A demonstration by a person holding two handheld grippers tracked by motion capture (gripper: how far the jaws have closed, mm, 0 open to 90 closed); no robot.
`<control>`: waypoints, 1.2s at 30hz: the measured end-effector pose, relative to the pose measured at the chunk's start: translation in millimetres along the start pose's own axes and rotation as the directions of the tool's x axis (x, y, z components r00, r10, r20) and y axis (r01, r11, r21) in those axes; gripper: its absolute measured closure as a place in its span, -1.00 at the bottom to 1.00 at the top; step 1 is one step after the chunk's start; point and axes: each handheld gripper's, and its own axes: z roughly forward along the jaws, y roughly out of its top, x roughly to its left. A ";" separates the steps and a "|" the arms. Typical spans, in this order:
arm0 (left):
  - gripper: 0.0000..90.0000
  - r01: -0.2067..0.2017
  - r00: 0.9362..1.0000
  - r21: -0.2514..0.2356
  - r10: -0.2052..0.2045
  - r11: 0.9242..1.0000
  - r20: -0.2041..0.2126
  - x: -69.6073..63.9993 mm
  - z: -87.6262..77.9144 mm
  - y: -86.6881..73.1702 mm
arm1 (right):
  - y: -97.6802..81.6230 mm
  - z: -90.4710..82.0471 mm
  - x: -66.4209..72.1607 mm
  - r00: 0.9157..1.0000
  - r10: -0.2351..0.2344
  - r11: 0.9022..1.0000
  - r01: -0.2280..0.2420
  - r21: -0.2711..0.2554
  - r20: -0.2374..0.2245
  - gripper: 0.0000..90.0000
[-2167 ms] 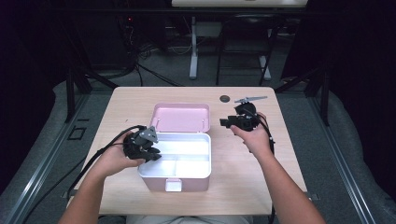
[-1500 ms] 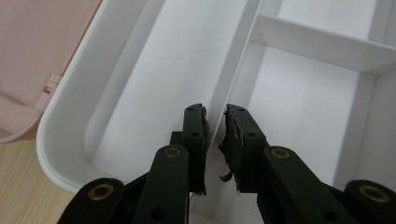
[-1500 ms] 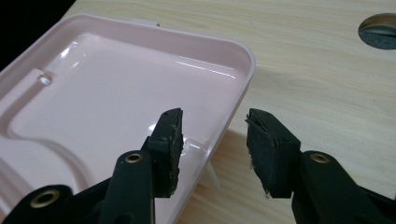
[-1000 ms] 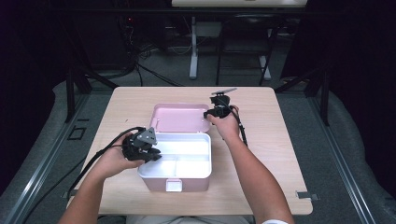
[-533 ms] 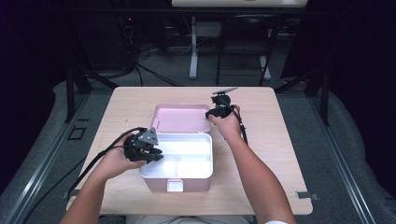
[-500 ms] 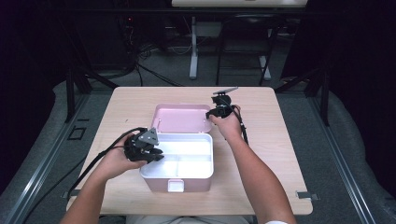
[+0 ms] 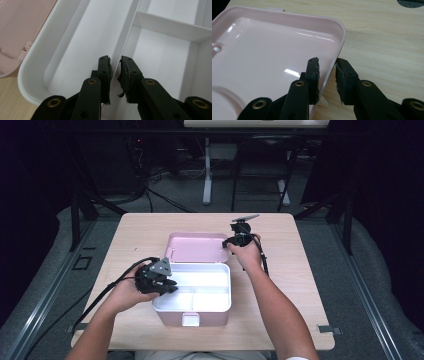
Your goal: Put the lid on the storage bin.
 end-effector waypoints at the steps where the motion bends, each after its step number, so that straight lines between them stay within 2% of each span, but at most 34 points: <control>1: 0.73 0.000 1.000 0.000 0.000 1.000 0.000 0.0 0.0 0.0 | 0.2 -0.5 1.0 1.000 0.003 1.000 -0.003 -0.002 0.002 0.63; 8: 0.73 0.002 1.000 0.001 -0.002 1.000 0.004 0.3 0.0 0.1 | 3.9 -4.5 3.6 1.000 0.017 1.000 -0.017 0.007 0.015 0.70; 16: 0.73 -0.001 1.000 -0.002 0.001 1.000 0.003 0.2 0.1 0.0 | 5.6 -9.9 5.2 0.998 0.063 0.998 -0.063 -0.012 0.012 0.77; 24: 0.74 -0.004 1.000 -0.002 0.004 1.000 0.004 0.2 0.1 -0.1 | 6.9 -15.1 7.9 0.997 0.076 0.997 -0.076 -0.033 0.015 0.82; 27: 0.73 -0.004 1.000 -0.002 0.004 1.000 0.004 0.2 0.1 -0.1 | 7.7 -17.3 9.7 0.997 0.074 0.997 -0.073 -0.035 0.022 0.83; 30: 0.73 -0.003 1.000 -0.002 0.003 1.000 0.003 0.4 0.2 -0.1 | 9.0 -21.0 13.4 0.998 0.062 0.997 -0.060 -0.058 0.034 0.85; 36: 0.74 -0.001 1.000 -0.001 0.001 1.000 0.004 0.5 0.1 0.0 | 11.7 -33.0 18.1 0.998 0.057 0.993 -0.055 -0.101 0.025 0.88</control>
